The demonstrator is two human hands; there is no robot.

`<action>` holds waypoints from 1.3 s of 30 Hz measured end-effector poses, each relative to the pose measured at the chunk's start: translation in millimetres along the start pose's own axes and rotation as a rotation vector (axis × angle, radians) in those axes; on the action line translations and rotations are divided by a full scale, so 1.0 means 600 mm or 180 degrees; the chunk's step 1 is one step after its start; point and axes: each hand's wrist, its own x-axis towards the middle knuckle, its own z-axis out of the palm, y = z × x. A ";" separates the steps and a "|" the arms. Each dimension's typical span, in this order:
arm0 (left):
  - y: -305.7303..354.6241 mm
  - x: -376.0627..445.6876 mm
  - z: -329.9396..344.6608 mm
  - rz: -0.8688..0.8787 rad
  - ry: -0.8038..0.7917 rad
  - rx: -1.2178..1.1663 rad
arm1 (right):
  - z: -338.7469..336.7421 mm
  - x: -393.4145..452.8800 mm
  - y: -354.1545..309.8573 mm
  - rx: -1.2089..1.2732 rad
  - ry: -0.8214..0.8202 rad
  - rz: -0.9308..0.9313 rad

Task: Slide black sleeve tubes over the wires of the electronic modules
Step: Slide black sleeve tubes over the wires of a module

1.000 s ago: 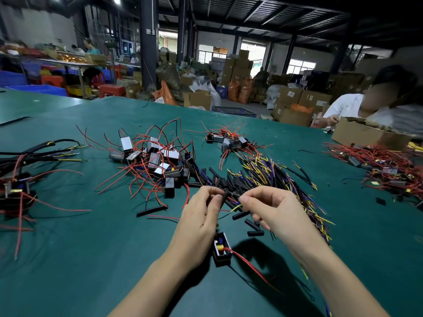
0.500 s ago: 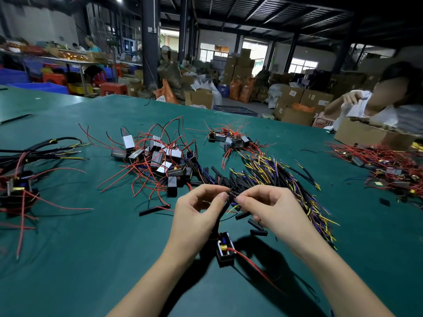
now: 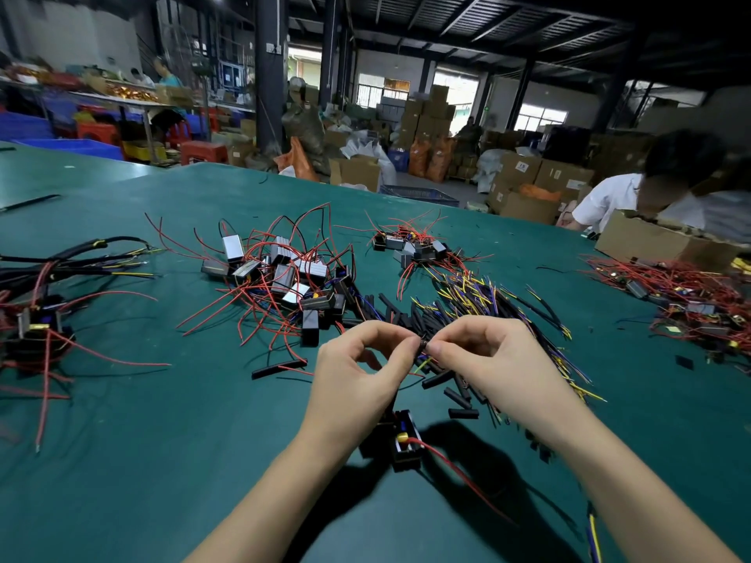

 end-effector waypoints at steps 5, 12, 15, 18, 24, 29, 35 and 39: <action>0.003 0.001 -0.002 0.0087 0.0003 0.0163 | -0.003 0.003 -0.007 -0.0216 -0.0028 -0.0273; 0.010 0.000 -0.001 0.0019 -0.0052 0.0127 | -0.002 0.001 -0.013 -0.0380 0.0008 -0.0594; 0.012 0.000 -0.001 -0.0030 -0.0067 0.0201 | -0.003 0.001 -0.012 -0.0426 0.0005 -0.0677; 0.015 0.001 -0.002 -0.0019 -0.0076 0.0273 | -0.006 0.001 -0.010 -0.0388 -0.0044 -0.0680; 0.021 0.002 -0.001 0.0034 -0.0092 0.0276 | -0.011 0.001 -0.006 -0.0584 -0.0169 -0.0711; 0.028 0.003 -0.003 0.0133 -0.0038 0.0394 | -0.013 0.001 -0.008 -0.0598 -0.0325 -0.0796; 0.037 0.008 -0.011 -0.0039 -0.0351 0.0449 | -0.019 0.002 -0.009 -0.0915 -0.0409 -0.1174; 0.038 0.018 -0.023 -0.0315 -0.0631 0.0482 | -0.018 0.004 -0.011 -0.1691 -0.0259 -0.1705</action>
